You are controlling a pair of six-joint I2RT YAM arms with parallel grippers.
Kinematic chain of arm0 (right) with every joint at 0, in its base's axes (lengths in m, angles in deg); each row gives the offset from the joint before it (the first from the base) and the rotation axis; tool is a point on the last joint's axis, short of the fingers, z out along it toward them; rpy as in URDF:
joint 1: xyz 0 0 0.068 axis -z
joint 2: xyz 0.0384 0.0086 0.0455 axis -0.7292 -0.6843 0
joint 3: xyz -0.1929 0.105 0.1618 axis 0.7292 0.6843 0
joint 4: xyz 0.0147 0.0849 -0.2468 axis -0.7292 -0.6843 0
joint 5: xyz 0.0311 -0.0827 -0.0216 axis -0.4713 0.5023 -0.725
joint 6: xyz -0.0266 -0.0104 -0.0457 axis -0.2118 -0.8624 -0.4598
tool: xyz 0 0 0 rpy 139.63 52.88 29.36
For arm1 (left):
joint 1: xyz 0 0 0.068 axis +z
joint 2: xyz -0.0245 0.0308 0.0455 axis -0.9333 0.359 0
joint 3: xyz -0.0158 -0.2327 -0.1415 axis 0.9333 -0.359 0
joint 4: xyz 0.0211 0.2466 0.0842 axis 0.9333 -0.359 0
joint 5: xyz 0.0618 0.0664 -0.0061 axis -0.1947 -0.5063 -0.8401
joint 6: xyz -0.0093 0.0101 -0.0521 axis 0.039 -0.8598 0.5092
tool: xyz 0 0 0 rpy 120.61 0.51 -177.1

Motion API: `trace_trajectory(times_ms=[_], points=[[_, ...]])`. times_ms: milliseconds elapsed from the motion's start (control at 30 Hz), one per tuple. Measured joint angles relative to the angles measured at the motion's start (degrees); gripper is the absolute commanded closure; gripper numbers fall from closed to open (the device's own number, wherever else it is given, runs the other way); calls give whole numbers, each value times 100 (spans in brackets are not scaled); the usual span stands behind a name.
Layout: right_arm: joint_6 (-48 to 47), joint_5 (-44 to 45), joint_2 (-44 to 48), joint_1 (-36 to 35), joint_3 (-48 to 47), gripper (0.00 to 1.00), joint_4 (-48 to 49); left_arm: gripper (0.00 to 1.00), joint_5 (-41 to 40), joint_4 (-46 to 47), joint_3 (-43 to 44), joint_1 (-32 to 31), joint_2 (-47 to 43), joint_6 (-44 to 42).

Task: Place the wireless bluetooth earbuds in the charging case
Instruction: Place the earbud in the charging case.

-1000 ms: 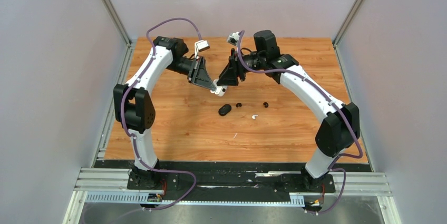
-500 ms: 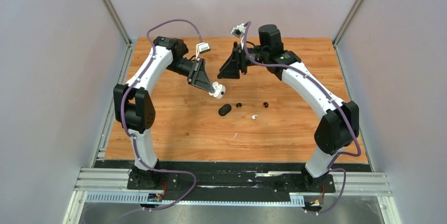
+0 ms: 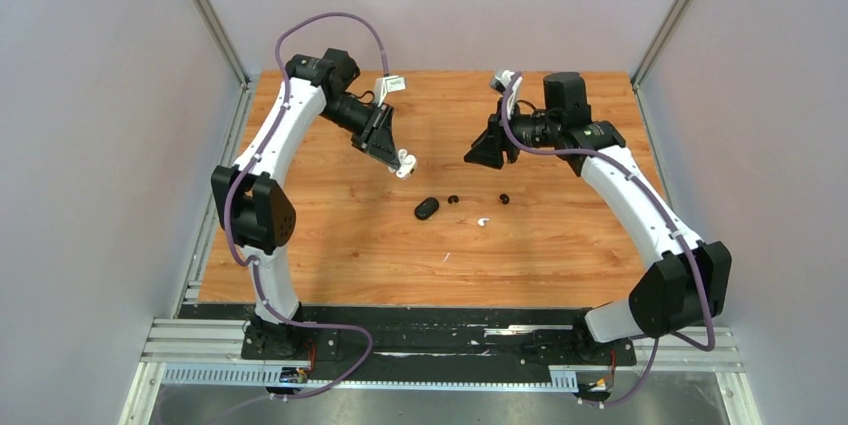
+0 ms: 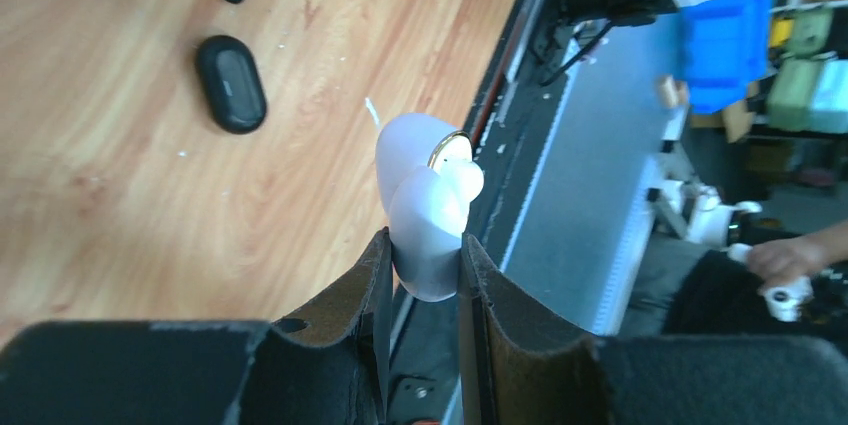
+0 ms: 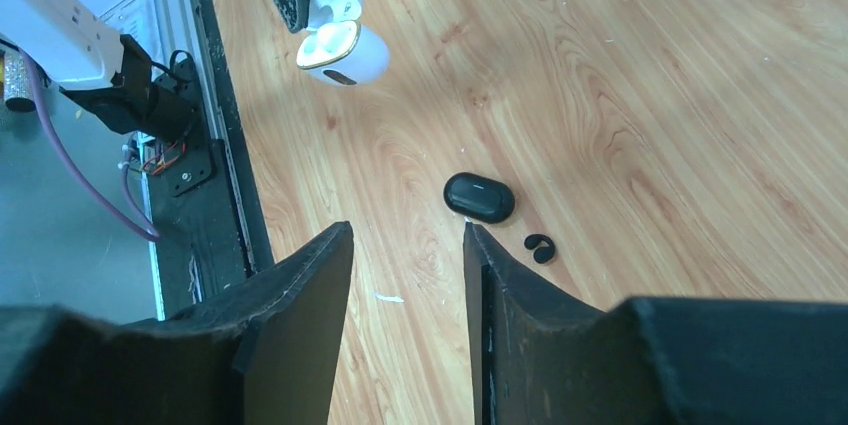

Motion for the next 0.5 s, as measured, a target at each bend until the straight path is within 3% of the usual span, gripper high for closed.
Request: trace_trajectory(times_ms=[167, 500], points=[[-72, -326, -385, -35, -133, 50, 13, 100, -271, -120, 354, -114, -9, -306], [402, -1329, -2013, -413, -1390, 56, 822, 100, -391, -424, 793, -151, 46, -1069]])
